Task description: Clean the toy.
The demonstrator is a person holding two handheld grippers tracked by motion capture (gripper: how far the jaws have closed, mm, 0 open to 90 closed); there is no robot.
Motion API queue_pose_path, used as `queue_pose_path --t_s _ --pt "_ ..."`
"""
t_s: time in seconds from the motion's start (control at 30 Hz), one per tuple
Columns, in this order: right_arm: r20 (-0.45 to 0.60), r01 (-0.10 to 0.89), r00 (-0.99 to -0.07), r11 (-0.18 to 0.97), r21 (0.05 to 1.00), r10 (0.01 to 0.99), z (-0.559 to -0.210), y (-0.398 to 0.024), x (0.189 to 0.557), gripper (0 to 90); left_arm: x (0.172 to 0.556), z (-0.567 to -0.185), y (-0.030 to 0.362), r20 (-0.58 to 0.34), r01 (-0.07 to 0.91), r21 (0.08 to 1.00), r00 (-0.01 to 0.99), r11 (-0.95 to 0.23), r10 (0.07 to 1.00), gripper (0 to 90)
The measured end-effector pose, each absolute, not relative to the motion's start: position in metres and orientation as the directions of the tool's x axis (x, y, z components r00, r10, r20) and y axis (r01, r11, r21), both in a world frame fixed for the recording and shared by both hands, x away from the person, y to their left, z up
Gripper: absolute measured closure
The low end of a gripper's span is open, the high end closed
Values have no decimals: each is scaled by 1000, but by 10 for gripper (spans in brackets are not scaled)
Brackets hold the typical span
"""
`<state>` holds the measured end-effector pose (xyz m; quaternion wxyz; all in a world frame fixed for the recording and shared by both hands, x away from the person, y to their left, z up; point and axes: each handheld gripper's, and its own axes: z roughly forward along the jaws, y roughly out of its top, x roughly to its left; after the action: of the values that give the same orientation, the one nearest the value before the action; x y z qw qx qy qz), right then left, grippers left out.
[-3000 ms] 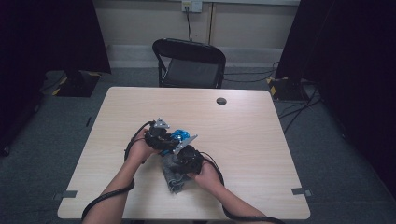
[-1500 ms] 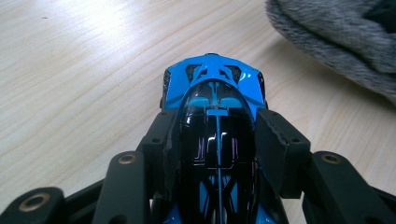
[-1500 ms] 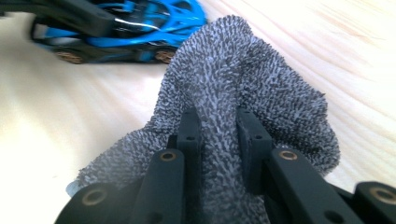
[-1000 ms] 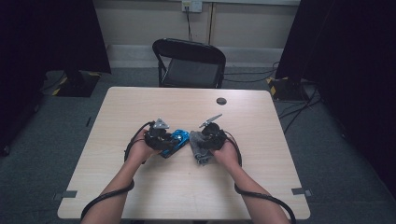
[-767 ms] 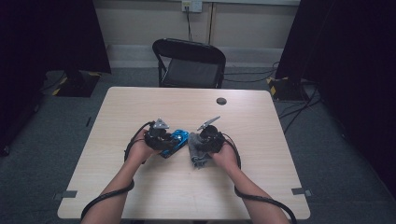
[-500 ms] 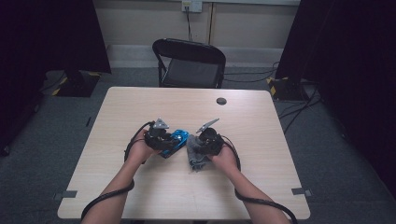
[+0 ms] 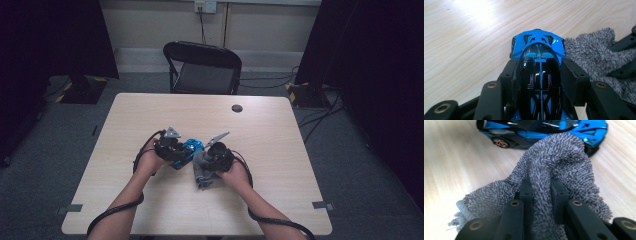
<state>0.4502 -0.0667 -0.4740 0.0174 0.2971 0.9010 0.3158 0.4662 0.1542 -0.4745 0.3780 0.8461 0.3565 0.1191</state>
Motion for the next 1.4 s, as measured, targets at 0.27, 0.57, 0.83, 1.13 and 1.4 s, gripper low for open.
queue_pose_path --t_s 0.27,0.57,0.83,1.13,1.4 --pt "177 492 -854 650 579 490 -474 -53 439 754 466 -475 154 -70 515 726 715 -456 695 510" --pt "184 469 -871 664 582 455 -475 -38 430 754 466 -475 154 -71 516 728 713 -452 698 510" --pt "197 469 -874 663 583 445 -475 -37 427 754 466 -475 153 -72 516 730 710 -448 700 509" --pt "202 458 -881 668 586 427 -475 -33 424 754 466 -475 153 -74 518 730 708 -445 703 509" --pt "217 448 -889 671 591 403 -476 -28 418 754 465 -476 153 -77 520 733 705 -439 705 509"
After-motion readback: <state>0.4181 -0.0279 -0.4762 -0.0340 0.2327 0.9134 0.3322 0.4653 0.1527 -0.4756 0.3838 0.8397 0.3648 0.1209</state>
